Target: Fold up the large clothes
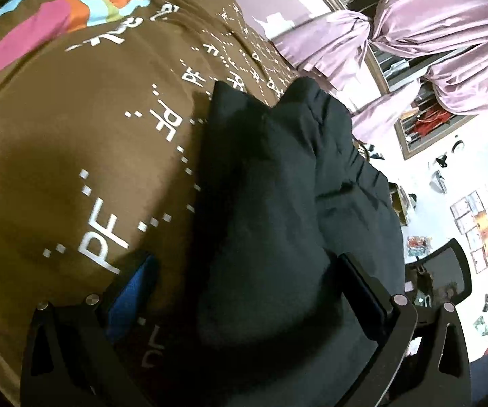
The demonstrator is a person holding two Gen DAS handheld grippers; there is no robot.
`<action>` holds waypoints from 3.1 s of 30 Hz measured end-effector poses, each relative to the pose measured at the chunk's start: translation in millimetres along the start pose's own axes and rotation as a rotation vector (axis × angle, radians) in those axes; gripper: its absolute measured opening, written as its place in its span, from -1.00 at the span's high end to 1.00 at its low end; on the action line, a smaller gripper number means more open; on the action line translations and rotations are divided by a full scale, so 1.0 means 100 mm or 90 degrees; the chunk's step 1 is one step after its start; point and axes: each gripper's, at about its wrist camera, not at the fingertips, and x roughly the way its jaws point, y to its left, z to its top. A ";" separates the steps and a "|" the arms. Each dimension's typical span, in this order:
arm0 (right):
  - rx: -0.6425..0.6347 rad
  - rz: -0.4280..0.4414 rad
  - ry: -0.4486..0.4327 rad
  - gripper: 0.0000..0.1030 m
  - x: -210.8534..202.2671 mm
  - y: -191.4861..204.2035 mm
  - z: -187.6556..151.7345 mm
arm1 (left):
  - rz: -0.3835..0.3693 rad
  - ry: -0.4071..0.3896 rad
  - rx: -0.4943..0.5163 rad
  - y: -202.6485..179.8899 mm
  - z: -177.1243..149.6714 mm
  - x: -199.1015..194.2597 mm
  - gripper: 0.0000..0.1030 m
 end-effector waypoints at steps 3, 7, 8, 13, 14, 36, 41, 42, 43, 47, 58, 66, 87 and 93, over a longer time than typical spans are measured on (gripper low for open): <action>0.030 0.013 0.005 -1.00 0.01 0.00 -0.03 | -0.017 0.009 -0.010 -0.01 0.02 0.03 -0.98; 0.064 0.027 0.009 -1.00 0.00 0.00 -0.09 | -0.044 0.030 -0.034 0.00 0.05 0.06 -0.98; 0.071 0.030 0.012 -1.00 0.01 0.00 -0.10 | -0.042 0.034 -0.036 0.00 0.05 0.07 -0.98; 0.079 0.008 0.016 -0.97 -0.03 0.09 -0.14 | -0.027 0.042 -0.032 -0.04 0.06 0.06 -0.80; 0.082 0.001 0.013 -0.89 -0.05 0.12 -0.16 | -0.018 0.044 -0.032 -0.05 0.06 0.05 -0.75; -0.124 -0.020 -0.164 0.68 -0.85 1.38 0.14 | 0.011 -0.121 0.190 -1.37 -0.20 -0.22 0.69; -0.177 -0.035 -0.220 0.68 -1.08 1.58 0.39 | -0.008 -0.142 0.217 -1.66 -0.03 -0.19 0.70; -0.180 -0.037 -0.229 0.68 -1.10 1.57 0.44 | -0.009 -0.147 0.223 -1.73 0.02 -0.17 0.70; -0.180 -0.039 -0.239 0.68 -1.12 1.57 0.52 | -0.009 -0.151 0.227 -1.78 0.08 -0.15 0.70; -0.179 -0.057 -0.258 0.68 -1.06 1.47 0.71 | -0.012 -0.162 0.235 -1.90 0.24 0.06 0.70; -0.087 -0.163 -0.185 0.58 -0.30 0.68 0.86 | 0.101 -0.069 0.179 -1.11 0.26 1.08 0.60; -0.058 -0.189 -0.191 0.00 -0.35 0.54 0.82 | 0.130 -0.061 0.169 -1.03 0.26 1.05 0.31; -0.166 -0.293 -0.258 -1.00 -0.78 1.04 0.54 | 0.290 -0.202 0.245 -1.61 0.02 0.47 -0.95; -0.198 -0.271 -0.296 -1.00 -0.99 1.25 0.43 | 0.273 -0.225 0.276 -1.83 -0.11 0.33 -0.96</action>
